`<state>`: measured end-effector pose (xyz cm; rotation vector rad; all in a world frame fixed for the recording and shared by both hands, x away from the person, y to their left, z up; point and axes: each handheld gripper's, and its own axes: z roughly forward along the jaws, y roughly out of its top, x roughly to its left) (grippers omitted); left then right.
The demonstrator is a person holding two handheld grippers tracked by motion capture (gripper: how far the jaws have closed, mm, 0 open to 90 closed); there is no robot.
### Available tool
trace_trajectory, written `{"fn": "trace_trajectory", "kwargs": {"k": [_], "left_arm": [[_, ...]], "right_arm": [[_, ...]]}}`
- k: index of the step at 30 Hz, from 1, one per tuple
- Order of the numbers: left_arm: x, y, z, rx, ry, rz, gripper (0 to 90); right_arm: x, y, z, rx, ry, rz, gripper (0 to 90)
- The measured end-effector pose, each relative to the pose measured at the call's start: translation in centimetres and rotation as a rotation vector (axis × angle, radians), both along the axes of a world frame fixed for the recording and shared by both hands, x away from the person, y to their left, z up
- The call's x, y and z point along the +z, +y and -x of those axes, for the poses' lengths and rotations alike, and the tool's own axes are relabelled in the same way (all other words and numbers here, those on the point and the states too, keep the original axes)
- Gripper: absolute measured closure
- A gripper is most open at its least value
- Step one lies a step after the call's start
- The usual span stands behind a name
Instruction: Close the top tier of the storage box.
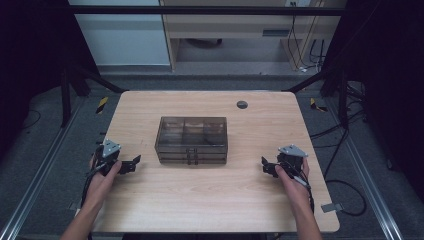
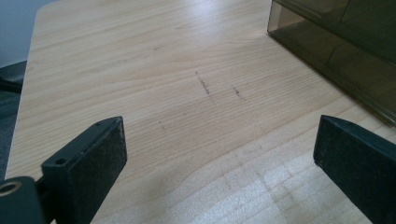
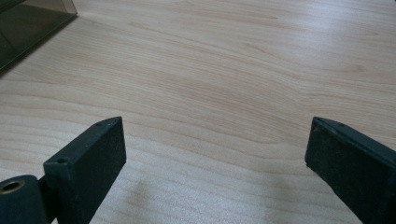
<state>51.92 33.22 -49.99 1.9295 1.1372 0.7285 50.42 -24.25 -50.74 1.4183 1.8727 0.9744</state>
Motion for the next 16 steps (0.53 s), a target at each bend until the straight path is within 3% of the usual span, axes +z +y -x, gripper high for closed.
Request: {"fn": "trace_trajectory", "kwargs": {"k": [3,16], "left_arm": [[-0.11,-0.03,0.02,0.000,0.011,0.010,2.6],[-0.32,-0.19,-0.02,-0.004,0.034,-0.029,2.6]], "right_arm": [[-0.04,0.22,0.18,0.008,0.012,0.009,5.7],[-0.11,0.69,0.73,0.043,0.039,0.022,5.5]]}}
